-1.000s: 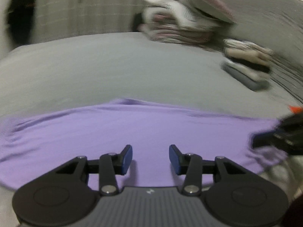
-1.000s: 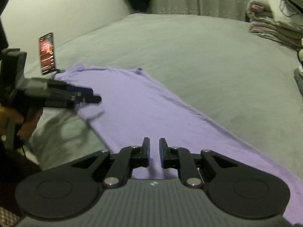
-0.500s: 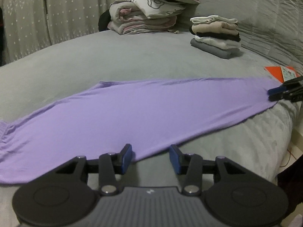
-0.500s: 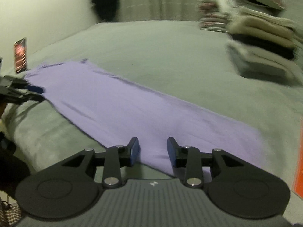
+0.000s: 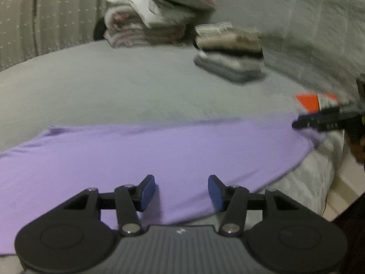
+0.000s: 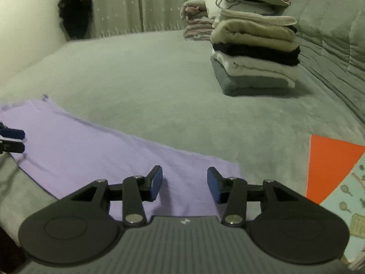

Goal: Fold clothes

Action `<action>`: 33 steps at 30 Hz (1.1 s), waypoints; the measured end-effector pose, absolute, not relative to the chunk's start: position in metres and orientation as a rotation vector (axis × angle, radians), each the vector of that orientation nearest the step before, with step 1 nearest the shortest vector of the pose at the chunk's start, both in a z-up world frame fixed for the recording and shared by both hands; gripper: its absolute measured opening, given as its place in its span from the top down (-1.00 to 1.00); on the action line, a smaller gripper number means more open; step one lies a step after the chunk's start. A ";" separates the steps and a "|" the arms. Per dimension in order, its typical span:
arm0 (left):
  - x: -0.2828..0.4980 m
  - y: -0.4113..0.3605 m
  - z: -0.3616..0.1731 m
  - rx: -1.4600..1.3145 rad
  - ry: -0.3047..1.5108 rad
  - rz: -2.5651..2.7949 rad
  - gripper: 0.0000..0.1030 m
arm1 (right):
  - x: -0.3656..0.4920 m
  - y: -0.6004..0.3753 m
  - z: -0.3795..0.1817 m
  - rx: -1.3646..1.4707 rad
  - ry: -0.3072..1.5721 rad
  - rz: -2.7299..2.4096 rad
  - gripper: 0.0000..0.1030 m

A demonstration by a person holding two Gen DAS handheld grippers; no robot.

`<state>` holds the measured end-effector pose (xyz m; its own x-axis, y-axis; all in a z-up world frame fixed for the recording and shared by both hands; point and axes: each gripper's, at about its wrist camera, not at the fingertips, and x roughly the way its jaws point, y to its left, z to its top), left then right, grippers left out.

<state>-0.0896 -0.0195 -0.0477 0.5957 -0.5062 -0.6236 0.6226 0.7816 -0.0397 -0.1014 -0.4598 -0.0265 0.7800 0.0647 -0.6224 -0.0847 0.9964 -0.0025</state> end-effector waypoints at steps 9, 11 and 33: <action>-0.100 -0.040 -0.047 0.266 0.707 -0.612 -0.28 | -0.121 -0.503 -0.026 0.009 0.684 -0.030 -0.08; -0.101 -0.040 -0.043 0.249 0.701 -0.597 -0.34 | -0.123 -0.513 -0.023 0.058 0.686 -0.047 -0.11; -0.088 -0.040 -0.027 0.040 0.775 -0.576 -0.71 | -0.105 -0.544 -0.018 0.525 0.869 -0.050 -0.17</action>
